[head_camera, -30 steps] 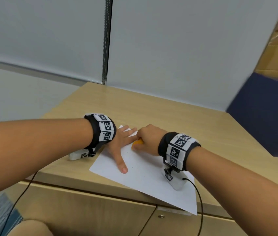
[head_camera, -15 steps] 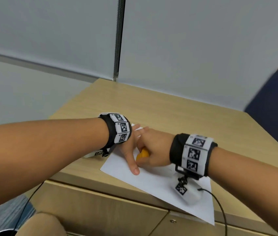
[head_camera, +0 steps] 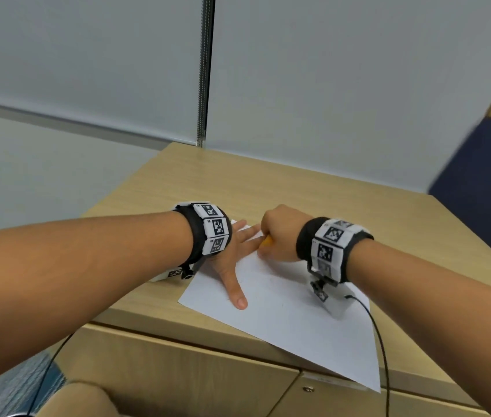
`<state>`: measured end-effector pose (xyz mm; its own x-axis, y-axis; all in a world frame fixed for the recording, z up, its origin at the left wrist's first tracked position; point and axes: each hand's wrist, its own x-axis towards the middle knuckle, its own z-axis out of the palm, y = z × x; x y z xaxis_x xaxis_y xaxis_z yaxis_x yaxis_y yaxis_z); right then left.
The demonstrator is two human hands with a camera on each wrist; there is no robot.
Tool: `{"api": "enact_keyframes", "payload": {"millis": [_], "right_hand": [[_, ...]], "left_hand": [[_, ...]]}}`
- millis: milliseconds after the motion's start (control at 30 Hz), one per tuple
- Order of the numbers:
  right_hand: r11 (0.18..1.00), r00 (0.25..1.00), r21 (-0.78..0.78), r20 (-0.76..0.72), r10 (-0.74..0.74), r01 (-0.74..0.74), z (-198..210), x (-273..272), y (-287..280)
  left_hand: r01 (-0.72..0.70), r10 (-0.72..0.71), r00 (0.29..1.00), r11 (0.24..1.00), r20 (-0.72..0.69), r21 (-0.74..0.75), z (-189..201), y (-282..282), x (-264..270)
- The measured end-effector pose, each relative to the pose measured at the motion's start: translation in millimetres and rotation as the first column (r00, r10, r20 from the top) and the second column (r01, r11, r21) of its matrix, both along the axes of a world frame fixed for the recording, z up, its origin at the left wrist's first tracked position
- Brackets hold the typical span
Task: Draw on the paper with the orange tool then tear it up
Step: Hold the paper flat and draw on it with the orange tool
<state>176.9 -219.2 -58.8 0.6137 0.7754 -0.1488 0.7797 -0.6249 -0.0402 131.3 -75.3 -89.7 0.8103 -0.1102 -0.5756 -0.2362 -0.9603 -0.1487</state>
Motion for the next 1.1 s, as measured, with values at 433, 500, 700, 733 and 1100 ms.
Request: {"api": "enact_keyframes", "payload": {"millis": [433, 500, 700, 733, 1100], "right_hand": [[0.998, 0.999, -0.052, -0.028, 0.023, -0.024, -5, -13, -8], [0.999, 0.999, 0.023, -0.022, -0.039, 0.039, -2, -13, -25], [0.972, 0.973, -0.064, -0.028, -0.227, 0.225, -17, -20, -80], [0.966, 0.967, -0.056, -0.020, -0.256, 0.254, -19, -20, -84], [0.989, 0.988, -0.026, -0.047, -0.144, 0.143, -9, 6, -79]], "left_hand": [[-0.025, 0.026, 0.999, 1.000, -0.024, 0.012, 6, -3, -3], [-0.021, 0.021, 1.000, 1.000, 0.007, -0.006, 4, -1, -4], [-0.113, 0.116, 0.990, 0.993, 0.077, -0.045, -3, -8, -14], [-0.156, 0.159, 0.984, 0.987, 0.084, -0.044, -3, -14, -18], [0.017, -0.051, 0.987, 0.976, 0.151, 0.218, 43, -59, -89]]}}
